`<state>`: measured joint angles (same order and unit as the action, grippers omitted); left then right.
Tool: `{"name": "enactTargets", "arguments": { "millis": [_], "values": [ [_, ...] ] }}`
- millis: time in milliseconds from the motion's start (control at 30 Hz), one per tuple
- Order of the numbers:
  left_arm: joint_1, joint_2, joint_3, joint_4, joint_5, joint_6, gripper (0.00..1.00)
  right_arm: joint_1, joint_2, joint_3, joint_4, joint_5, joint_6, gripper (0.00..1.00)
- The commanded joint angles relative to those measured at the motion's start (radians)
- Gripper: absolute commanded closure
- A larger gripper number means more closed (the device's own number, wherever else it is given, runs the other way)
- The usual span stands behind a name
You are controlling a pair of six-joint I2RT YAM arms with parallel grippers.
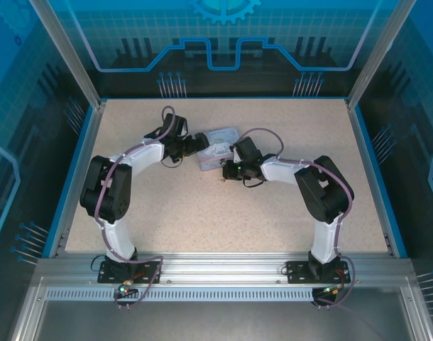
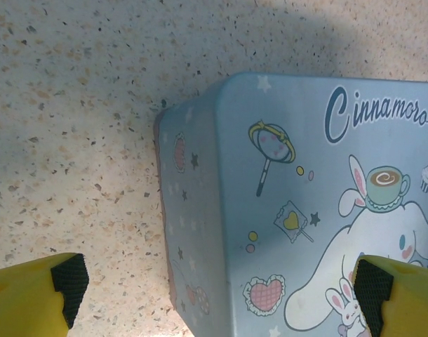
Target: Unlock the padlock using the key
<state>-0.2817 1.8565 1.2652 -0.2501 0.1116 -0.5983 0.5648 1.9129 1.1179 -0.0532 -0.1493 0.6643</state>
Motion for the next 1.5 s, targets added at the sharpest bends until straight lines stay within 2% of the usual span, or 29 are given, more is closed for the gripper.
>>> {"name": "enactTargets", "arguments": {
  "millis": [0, 233, 600, 800, 967, 1233, 1467],
  "values": [
    [-0.009, -0.018, -0.016, -0.025, -0.060, 0.027, 0.01, 0.007, -0.026, -0.012, -0.027, -0.009, 0.066, 1.00],
    [-0.029, -0.036, -0.081, 0.000, -0.055, -0.015, 0.01, 0.001, -0.015, -0.066, 0.062, -0.037, 0.177, 1.00],
    [-0.051, -0.045, -0.142, 0.034, -0.033, -0.081, 0.01, -0.033, 0.035, -0.188, 0.362, -0.112, 0.414, 1.00],
    [-0.051, -0.036, -0.148, 0.041, -0.023, -0.101, 0.01, -0.036, 0.068, -0.225, 0.443, -0.123, 0.519, 1.00],
    [-0.051, -0.032, -0.150, 0.037, -0.020, -0.104, 0.02, -0.046, 0.085, -0.252, 0.461, -0.123, 0.564, 1.00],
    [-0.054, -0.049, -0.182, 0.058, 0.002, -0.122, 0.03, -0.075, 0.065, -0.318, 0.500, -0.135, 0.545, 1.00],
    [-0.087, -0.044, -0.203, 0.080, 0.020, -0.147, 0.03, -0.100, 0.081, -0.356, 0.655, -0.173, 0.585, 1.00]
  ]
}}
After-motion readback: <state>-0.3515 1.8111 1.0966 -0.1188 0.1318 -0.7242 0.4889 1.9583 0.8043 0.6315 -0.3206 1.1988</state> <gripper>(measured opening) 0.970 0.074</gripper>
